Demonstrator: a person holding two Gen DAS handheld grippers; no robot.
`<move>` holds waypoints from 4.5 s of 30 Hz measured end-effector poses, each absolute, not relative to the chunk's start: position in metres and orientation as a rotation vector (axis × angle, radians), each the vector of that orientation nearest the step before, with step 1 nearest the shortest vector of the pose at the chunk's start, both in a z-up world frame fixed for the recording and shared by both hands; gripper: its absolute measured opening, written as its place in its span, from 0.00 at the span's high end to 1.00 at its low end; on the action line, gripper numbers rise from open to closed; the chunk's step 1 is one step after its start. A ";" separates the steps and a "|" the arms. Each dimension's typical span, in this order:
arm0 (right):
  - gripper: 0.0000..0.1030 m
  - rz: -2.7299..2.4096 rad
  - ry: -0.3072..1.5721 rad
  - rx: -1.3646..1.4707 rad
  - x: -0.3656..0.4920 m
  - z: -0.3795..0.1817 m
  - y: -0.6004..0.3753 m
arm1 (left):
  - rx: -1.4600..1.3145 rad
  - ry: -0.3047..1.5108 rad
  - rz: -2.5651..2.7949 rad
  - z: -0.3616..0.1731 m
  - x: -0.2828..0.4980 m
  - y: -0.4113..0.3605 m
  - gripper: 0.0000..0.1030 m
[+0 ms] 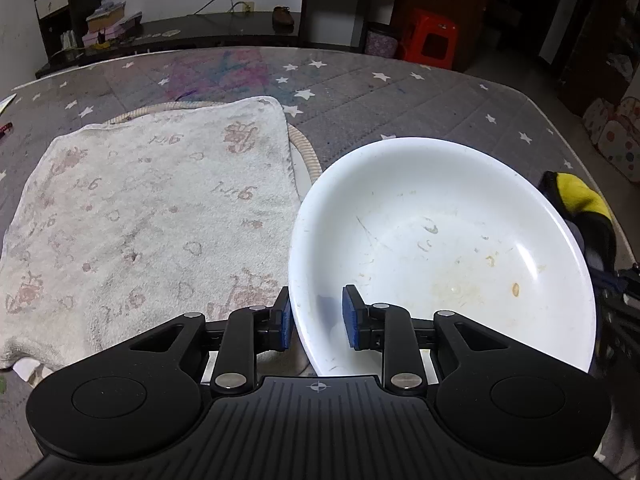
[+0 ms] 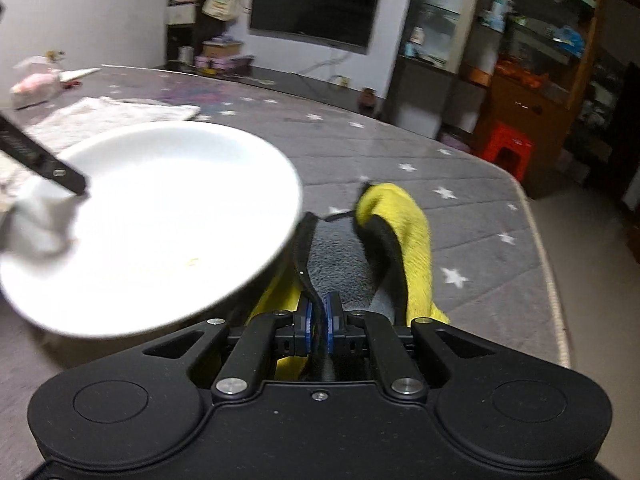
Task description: Clean bowl
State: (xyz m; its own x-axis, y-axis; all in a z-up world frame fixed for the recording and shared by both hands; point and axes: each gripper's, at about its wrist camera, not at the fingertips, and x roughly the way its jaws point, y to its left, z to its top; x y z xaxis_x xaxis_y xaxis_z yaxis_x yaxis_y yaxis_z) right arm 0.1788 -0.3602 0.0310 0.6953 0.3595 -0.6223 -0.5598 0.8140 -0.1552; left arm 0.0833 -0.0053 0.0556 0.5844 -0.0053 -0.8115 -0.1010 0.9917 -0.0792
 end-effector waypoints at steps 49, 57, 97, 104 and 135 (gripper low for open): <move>0.76 0.456 0.610 -0.302 0.184 0.026 -0.392 | -0.058 0.967 0.061 0.050 0.082 -0.019 0.61; 0.76 0.530 0.560 -0.360 0.194 0.026 -0.365 | -0.061 0.969 0.058 0.049 0.083 -0.019 0.58; 0.27 0.246 0.653 -0.077 0.153 0.017 -0.429 | -0.174 0.804 0.004 0.066 0.006 0.006 0.35; 0.17 0.235 0.654 -0.052 0.153 0.014 -0.432 | -0.152 0.763 0.008 0.070 -0.010 0.011 0.35; 0.00 0.242 0.683 -0.056 0.153 0.012 -0.431 | -0.017 0.707 0.065 0.023 -0.018 0.027 0.17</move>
